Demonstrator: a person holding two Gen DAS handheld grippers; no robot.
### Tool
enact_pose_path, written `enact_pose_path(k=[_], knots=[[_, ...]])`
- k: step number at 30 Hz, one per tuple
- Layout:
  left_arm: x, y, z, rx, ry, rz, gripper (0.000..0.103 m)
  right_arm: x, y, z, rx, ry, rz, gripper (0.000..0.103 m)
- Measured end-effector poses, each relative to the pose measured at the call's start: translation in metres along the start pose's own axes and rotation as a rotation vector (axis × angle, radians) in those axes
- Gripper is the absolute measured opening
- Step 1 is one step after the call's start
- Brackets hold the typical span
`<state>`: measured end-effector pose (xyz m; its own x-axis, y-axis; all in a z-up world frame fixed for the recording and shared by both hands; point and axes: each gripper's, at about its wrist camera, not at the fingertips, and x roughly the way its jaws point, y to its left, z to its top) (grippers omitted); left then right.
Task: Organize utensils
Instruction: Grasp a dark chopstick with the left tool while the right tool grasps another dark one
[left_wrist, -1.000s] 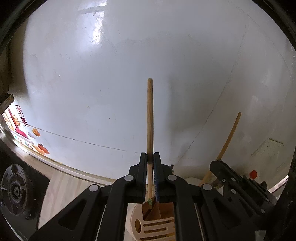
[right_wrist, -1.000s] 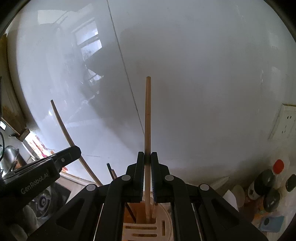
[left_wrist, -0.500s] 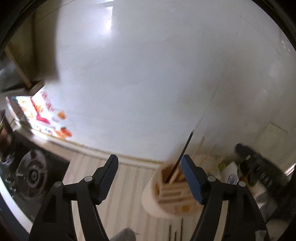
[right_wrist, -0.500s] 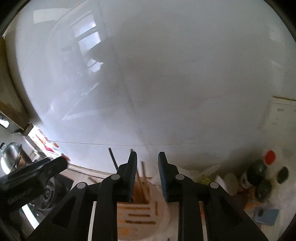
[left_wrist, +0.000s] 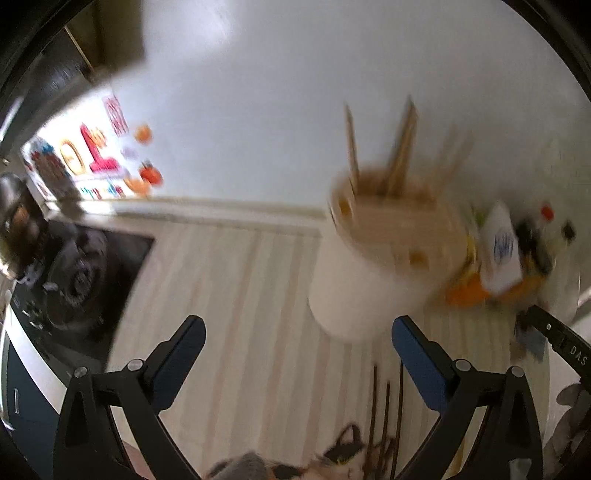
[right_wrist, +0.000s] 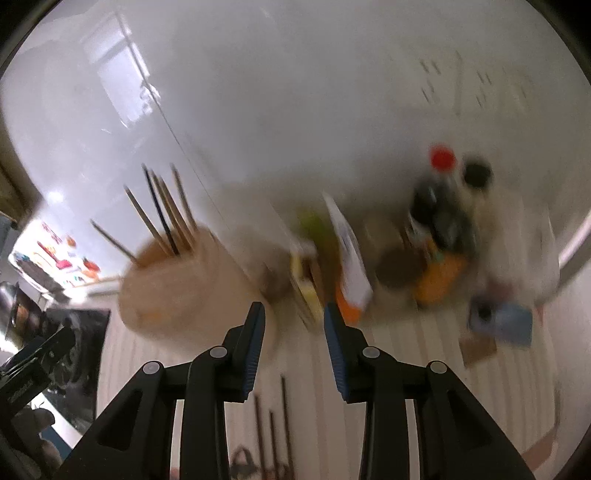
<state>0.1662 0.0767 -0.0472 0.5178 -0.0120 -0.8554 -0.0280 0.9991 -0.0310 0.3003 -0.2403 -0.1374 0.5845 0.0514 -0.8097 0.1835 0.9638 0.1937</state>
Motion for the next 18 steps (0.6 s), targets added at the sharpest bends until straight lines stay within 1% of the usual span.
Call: enact_pose_path(k=[2, 4, 7, 8, 9, 10, 11, 13, 14, 15, 16, 17, 18], knots=[[0.017, -0.014, -0.021, 0.03, 0.059, -0.004, 0.103, 0.008, -0.018, -0.017, 0.01, 0.046, -0.021, 0.036], [0.036, -0.028, -0.038, 0.057, 0.129, -0.007, 0.103, 0.02, -0.027, -0.035, 0.015, 0.097, -0.037, 0.042], [0.066, -0.048, -0.066, 0.099, 0.227, -0.022, 0.1, 0.04, -0.05, -0.06, 0.03, 0.188, -0.067, 0.042], [0.073, -0.052, -0.072, 0.109, 0.249, -0.028, 0.1, 0.047, -0.057, -0.068, 0.038, 0.214, -0.077, 0.042], [0.086, -0.058, -0.081, 0.123, 0.286, -0.039, 0.095, 0.054, -0.067, -0.077, 0.053, 0.246, -0.089, 0.042], [0.095, -0.062, -0.088, 0.129, 0.317, -0.049, 0.083, 0.058, -0.074, -0.085, 0.065, 0.263, -0.097, 0.042], [0.102, -0.066, -0.094, 0.134, 0.342, -0.058, 0.078, 0.061, -0.08, -0.092, 0.075, 0.279, -0.106, 0.042], [0.118, -0.073, -0.105, 0.14, 0.392, -0.08, 0.063, 0.067, -0.095, -0.106, 0.101, 0.308, -0.125, 0.042], [0.125, -0.077, -0.111, 0.146, 0.411, -0.084, 0.059, 0.069, -0.102, -0.111, 0.113, 0.321, -0.134, 0.042], [0.13, -0.08, -0.114, 0.155, 0.424, -0.086, 0.049, 0.07, -0.108, -0.117, 0.124, 0.33, -0.139, 0.042], [0.136, -0.083, -0.118, 0.163, 0.439, -0.08, 0.042, 0.071, -0.115, -0.12, 0.133, 0.337, -0.146, 0.042], [0.139, -0.086, -0.121, 0.17, 0.446, -0.08, 0.041, 0.071, -0.119, -0.122, 0.14, 0.34, -0.152, 0.042], [0.143, -0.089, -0.124, 0.182, 0.448, -0.078, 0.032, 0.071, -0.124, -0.125, 0.147, 0.343, -0.159, 0.042]])
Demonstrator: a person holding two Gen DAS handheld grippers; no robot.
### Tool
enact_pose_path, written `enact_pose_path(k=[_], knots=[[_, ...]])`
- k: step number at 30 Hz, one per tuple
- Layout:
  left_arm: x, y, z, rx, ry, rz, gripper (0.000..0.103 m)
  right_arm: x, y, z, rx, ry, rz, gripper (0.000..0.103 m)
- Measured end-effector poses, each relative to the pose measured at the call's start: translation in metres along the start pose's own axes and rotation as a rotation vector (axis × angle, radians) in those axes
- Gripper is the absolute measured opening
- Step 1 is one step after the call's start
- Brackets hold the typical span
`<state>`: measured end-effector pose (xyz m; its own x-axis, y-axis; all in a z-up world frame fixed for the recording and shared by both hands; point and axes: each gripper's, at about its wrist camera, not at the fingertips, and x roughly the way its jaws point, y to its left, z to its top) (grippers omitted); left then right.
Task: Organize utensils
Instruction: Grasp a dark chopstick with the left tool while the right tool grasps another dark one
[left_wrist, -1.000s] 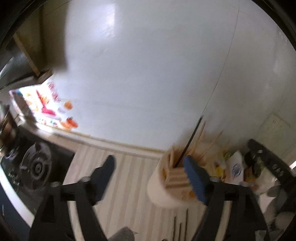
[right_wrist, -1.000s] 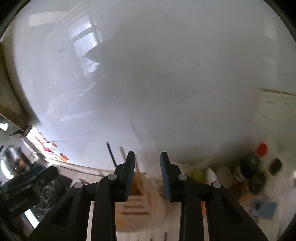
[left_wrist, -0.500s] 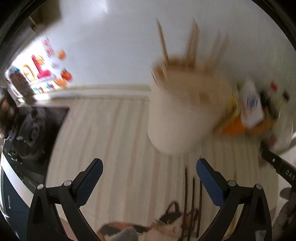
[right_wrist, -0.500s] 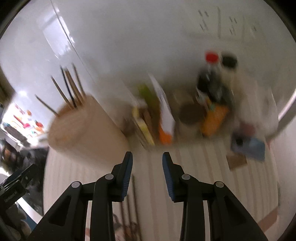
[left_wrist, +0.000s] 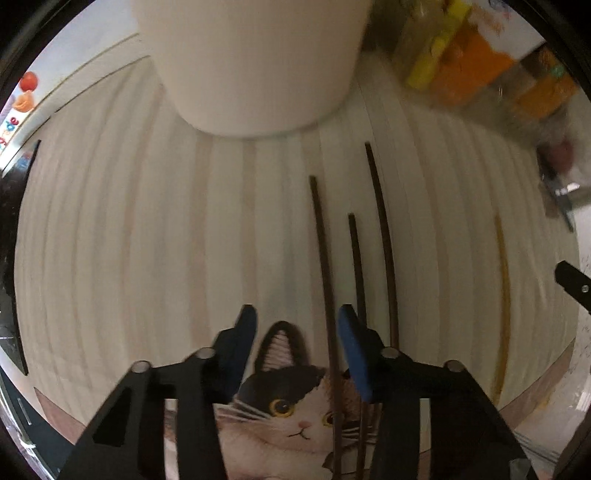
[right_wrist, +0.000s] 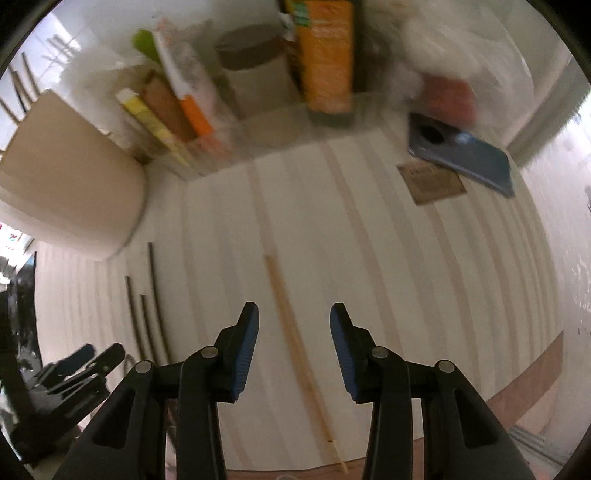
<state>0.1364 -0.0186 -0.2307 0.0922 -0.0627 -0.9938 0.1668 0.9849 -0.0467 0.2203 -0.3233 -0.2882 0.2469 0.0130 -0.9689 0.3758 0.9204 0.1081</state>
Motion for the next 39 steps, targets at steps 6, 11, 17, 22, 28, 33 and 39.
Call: enact_pose_path(k=[6, 11, 17, 22, 28, 33, 39], knots=[[0.003, -0.006, -0.005, 0.056, -0.038, 0.053, 0.004, 0.005, -0.015, -0.008, 0.027, 0.022, -0.013, 0.042], [0.002, 0.023, -0.014, 0.002, -0.034, 0.078, 0.004, 0.008, 0.009, -0.015, -0.022, 0.047, 0.023, 0.043], [-0.001, 0.06, -0.029, -0.088, -0.02, 0.083, 0.004, 0.028, 0.075, -0.029, -0.151, 0.1, 0.098, 0.043], [-0.005, 0.082, -0.03, -0.127, -0.019, 0.068, 0.004, 0.051, 0.12, -0.038, -0.23, 0.154, 0.113, 0.043], [-0.002, 0.102, -0.034, -0.139, -0.023, 0.057, 0.004, 0.07, 0.137, -0.052, -0.314, 0.166, -0.011, 0.027], [-0.004, 0.101, -0.044, -0.135, -0.03, 0.054, 0.004, 0.07, 0.125, -0.058, -0.334, 0.167, -0.078, 0.006], [0.001, 0.108, -0.055, -0.129, -0.032, 0.052, 0.004, 0.066, 0.093, -0.068, -0.333, 0.204, -0.117, 0.006]])
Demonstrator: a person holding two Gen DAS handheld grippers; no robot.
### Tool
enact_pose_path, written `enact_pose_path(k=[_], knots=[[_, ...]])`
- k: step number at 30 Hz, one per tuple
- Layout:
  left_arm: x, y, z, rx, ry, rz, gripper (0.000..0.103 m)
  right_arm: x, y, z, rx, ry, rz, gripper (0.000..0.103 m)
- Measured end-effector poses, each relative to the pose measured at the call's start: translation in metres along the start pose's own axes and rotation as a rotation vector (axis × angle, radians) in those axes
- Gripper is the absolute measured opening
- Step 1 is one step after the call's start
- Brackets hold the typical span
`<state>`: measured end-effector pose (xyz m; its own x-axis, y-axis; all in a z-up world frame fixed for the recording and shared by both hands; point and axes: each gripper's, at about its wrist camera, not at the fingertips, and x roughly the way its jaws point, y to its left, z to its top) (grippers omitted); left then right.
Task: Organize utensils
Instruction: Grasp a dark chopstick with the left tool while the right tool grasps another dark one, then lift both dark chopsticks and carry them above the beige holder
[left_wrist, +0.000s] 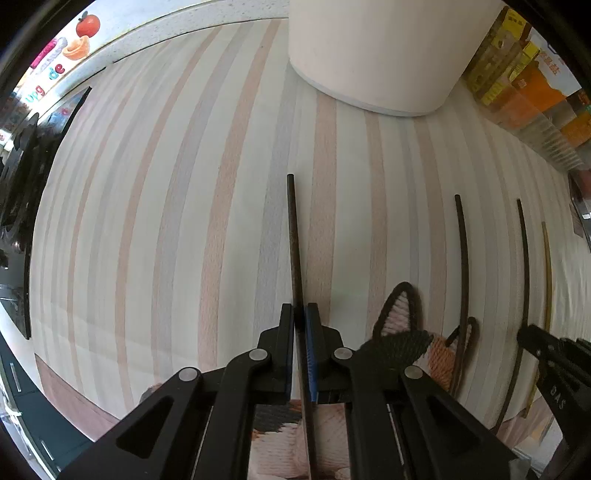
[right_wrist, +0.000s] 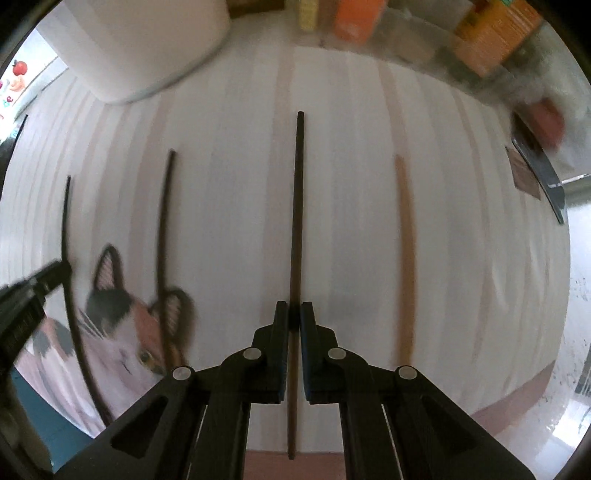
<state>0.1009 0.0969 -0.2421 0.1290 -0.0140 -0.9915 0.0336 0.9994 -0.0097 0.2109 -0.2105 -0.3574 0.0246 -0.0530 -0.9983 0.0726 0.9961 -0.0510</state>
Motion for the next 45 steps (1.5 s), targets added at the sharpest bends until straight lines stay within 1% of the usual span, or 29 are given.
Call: enact_pose_path(k=[3, 5, 9, 14, 16, 22, 25, 30, 31, 34, 39, 40, 41, 45], knots=[[-0.003, -0.003, 0.003, 0.001, 0.001, 0.002, 0.004, 0.002, -0.01, -0.012, -0.004, 0.023, -0.005, 0.006], [-0.004, -0.01, 0.008, 0.004, 0.003, 0.004, 0.004, 0.003, -0.015, -0.009, -0.001, 0.039, 0.002, 0.006], [-0.004, -0.02, 0.011, 0.017, 0.004, 0.014, 0.004, 0.003, -0.03, -0.003, 0.021, 0.034, 0.009, 0.013], [-0.005, -0.038, 0.014, 0.062, -0.002, 0.012, 0.004, 0.008, -0.038, 0.017, 0.053, 0.016, 0.013, 0.013], [-0.005, -0.043, 0.014, 0.075, -0.003, 0.012, 0.004, 0.007, -0.038, 0.016, 0.059, 0.013, 0.012, 0.007], [-0.003, -0.043, 0.014, 0.096, 0.007, 0.015, 0.003, 0.01, -0.032, 0.001, 0.023, 0.029, 0.006, 0.006], [-0.003, -0.043, 0.017, 0.107, 0.017, 0.012, 0.003, 0.01, -0.029, 0.001, 0.025, 0.052, 0.008, 0.007], [-0.003, -0.043, 0.021, 0.103, 0.032, 0.005, 0.003, 0.013, -0.033, 0.016, 0.032, 0.076, 0.012, 0.007], [-0.003, -0.041, 0.021, 0.103, 0.033, 0.004, 0.003, 0.014, -0.027, 0.033, 0.032, 0.081, 0.011, 0.007], [-0.002, -0.041, 0.02, 0.106, 0.034, 0.007, 0.003, 0.014, -0.025, 0.038, 0.043, 0.09, 0.013, 0.007], [-0.002, -0.044, 0.02, 0.107, 0.033, 0.009, 0.003, 0.014, -0.019, 0.041, 0.027, 0.073, -0.016, 0.008], [-0.002, -0.044, 0.02, 0.107, 0.032, 0.009, 0.003, 0.012, -0.009, 0.04, 0.027, 0.068, -0.021, 0.008], [-0.001, -0.045, 0.02, 0.104, 0.03, 0.008, 0.003, 0.012, -0.008, 0.04, 0.026, 0.063, -0.025, 0.008], [-0.002, -0.042, 0.018, 0.099, 0.025, 0.002, 0.003, 0.006, 0.002, 0.032, 0.041, 0.045, -0.02, 0.006]])
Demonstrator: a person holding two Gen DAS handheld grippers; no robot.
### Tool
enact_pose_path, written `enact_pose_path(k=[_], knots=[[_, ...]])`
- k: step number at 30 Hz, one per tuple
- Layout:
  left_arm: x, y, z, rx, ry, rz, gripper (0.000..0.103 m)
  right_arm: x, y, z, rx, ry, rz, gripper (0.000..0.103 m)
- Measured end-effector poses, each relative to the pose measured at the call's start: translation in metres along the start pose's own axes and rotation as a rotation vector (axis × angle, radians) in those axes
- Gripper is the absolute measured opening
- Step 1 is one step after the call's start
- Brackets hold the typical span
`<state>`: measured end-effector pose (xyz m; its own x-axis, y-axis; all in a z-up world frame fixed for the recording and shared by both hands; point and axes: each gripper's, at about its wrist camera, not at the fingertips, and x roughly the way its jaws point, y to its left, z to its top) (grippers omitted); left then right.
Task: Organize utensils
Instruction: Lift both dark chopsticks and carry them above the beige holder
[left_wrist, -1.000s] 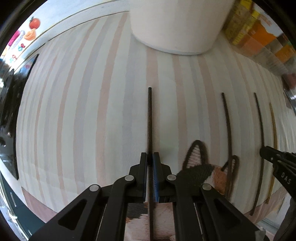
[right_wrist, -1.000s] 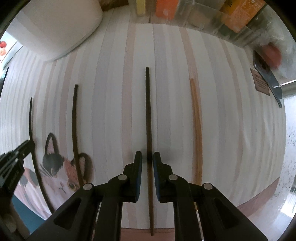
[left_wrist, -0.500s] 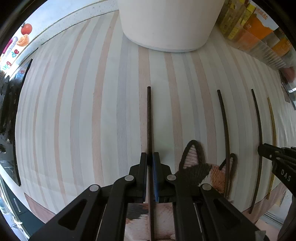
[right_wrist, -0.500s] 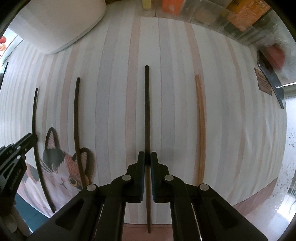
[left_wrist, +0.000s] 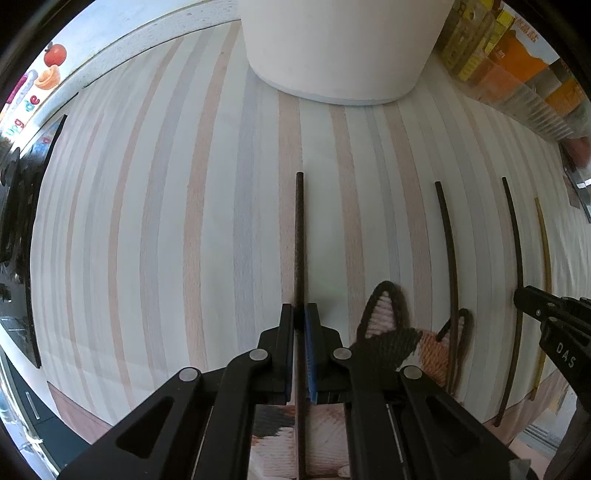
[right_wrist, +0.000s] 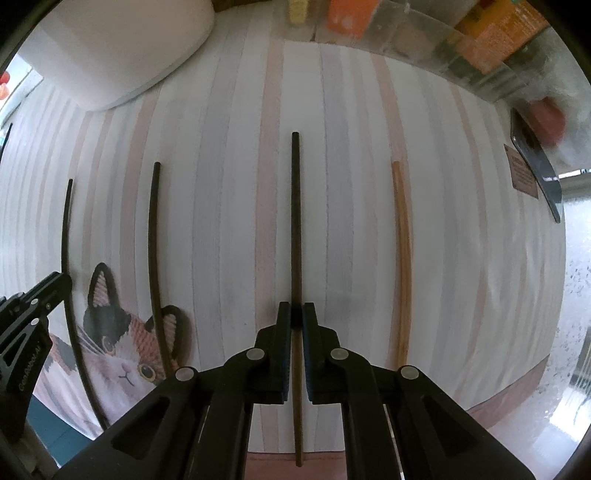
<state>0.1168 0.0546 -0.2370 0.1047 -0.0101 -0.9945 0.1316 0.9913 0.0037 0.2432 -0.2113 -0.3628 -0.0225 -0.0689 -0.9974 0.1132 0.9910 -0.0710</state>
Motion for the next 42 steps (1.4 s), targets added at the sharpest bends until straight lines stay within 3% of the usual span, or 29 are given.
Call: enact_pose_path(k=[14, 25, 31, 42], knots=[[-0.07, 0.012, -0.018, 0.001, -0.143, -0.074, 0.003, -0.041, -0.02, -0.026, 0.047, -0.121, 0.14, 0.006], [-0.175, 0.021, -0.013, -0.015, -0.4, -0.117, 0.002, -0.128, -0.023, -0.037, 0.047, -0.336, 0.22, 0.006], [-0.243, 0.026, 0.007, -0.012, -0.562, -0.14, 0.002, -0.189, -0.019, -0.013, 0.04, -0.47, 0.28, 0.006], [-0.349, 0.024, 0.037, 0.039, -0.752, -0.188, 0.002, -0.3, -0.007, 0.042, 0.021, -0.678, 0.365, 0.006]])
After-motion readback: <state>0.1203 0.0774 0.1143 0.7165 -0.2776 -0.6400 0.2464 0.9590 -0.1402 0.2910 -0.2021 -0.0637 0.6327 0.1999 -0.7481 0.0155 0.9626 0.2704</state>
